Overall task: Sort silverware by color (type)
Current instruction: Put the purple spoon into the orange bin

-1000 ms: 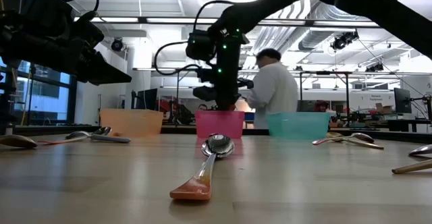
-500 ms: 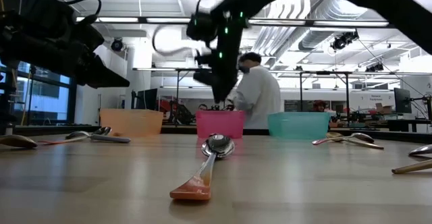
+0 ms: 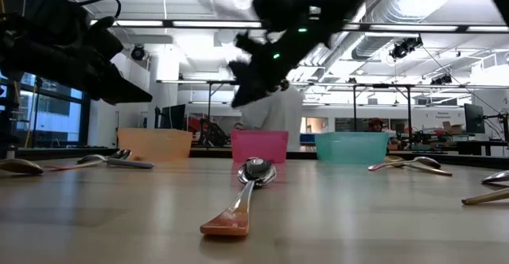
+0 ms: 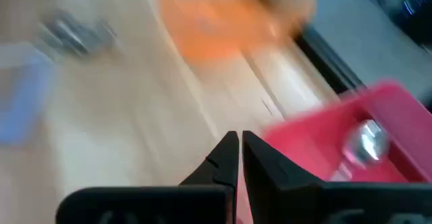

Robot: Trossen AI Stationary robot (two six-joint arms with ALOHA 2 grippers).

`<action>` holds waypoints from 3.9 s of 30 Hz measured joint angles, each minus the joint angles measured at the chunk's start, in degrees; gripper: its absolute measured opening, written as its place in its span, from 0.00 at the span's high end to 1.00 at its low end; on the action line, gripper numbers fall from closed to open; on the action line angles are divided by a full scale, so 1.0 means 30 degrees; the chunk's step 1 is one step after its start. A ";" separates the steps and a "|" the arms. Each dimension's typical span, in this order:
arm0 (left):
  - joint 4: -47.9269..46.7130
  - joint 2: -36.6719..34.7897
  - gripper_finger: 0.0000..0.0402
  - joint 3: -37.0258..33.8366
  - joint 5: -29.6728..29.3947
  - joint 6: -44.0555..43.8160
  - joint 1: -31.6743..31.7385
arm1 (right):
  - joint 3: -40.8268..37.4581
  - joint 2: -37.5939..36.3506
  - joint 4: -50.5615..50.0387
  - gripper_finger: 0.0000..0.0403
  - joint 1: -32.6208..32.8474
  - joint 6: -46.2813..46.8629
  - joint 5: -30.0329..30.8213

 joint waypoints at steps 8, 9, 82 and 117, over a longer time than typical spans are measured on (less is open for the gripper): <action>-0.2489 0.0593 1.00 0.2080 0.0205 -0.0289 -0.0029 | -0.8342 -0.4584 0.8734 1.00 0.0486 0.0480 -0.2076; -0.3003 0.0711 1.00 0.2452 0.0224 -0.0296 -0.0036 | -0.9158 -0.5054 0.9096 1.00 0.0614 0.0495 -0.1993; -1.8008 1.5457 0.68 1.4102 0.0581 0.2542 -0.3203 | -1.4236 -0.7419 1.7652 1.00 -0.5403 -0.5577 -0.6684; -1.7826 1.8719 0.81 1.4116 -0.2527 0.5114 -0.4595 | -1.4236 -0.7419 1.7594 1.00 -0.4859 -0.4356 -0.6725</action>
